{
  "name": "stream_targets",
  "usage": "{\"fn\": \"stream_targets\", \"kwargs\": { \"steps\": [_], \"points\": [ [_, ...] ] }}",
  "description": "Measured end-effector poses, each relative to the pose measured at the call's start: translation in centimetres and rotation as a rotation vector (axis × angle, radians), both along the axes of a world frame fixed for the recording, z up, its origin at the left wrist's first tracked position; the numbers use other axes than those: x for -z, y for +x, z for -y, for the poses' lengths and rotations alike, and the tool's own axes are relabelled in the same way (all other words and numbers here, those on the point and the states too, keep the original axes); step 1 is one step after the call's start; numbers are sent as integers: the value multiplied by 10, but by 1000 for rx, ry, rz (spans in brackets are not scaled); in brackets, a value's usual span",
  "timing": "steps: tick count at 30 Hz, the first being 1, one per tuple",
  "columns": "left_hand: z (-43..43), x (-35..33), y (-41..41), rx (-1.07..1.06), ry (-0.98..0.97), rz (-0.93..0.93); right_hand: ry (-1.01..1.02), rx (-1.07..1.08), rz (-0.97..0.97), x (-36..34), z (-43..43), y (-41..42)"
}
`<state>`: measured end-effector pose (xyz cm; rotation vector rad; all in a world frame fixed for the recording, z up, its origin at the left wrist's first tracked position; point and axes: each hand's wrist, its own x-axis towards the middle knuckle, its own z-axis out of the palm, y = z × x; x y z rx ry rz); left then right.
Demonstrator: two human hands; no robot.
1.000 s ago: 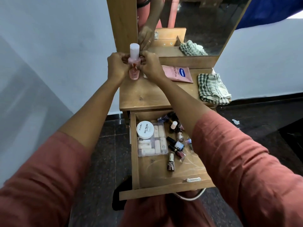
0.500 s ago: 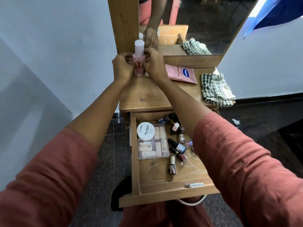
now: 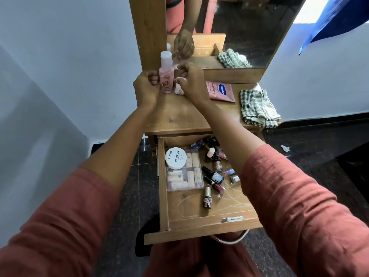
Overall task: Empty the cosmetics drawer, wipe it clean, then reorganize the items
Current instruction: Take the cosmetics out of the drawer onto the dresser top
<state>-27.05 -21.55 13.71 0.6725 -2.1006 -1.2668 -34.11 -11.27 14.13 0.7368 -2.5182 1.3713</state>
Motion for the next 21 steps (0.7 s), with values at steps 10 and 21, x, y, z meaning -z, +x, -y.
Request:
{"fn": "stream_targets", "kwargs": {
  "steps": [10, 21],
  "points": [
    [-57, 6, 54, 172, -24, 46, 111, -141, 64, 13, -63, 57],
    [-148, 70, 133, 503, -123, 724, 514, -127, 405, 74, -163, 138]
  ]
}}
